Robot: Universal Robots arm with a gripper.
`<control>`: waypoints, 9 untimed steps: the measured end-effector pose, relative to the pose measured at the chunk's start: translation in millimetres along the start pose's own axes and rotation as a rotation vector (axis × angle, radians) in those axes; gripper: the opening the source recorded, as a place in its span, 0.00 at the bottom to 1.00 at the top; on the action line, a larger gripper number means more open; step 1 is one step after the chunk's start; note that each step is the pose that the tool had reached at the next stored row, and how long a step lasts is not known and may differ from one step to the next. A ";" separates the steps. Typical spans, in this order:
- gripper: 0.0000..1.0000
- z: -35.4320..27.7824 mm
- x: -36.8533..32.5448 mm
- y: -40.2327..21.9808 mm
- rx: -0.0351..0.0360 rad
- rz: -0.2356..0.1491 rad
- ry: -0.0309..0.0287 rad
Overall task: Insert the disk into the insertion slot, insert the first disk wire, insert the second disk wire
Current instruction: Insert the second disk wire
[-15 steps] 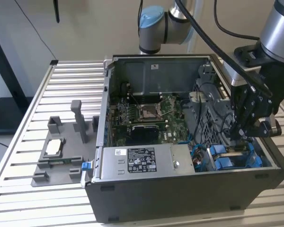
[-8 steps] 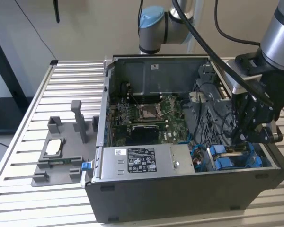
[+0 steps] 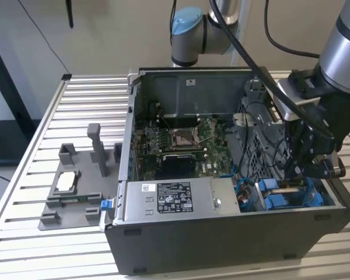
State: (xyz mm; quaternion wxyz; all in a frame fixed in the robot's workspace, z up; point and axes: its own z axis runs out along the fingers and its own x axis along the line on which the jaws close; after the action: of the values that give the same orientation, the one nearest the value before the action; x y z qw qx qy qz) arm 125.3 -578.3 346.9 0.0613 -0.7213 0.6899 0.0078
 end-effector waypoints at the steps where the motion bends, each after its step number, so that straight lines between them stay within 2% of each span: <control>1: 0.16 0.1 0.0 0.0 0.0001 0.000 0.0000; 9: 0.16 1.8 1.4 -0.2 0.0002 0.000 -0.0001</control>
State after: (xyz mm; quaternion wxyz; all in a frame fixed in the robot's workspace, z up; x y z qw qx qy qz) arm 125.7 -579.5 345.0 0.0614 -0.7213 0.6899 0.0078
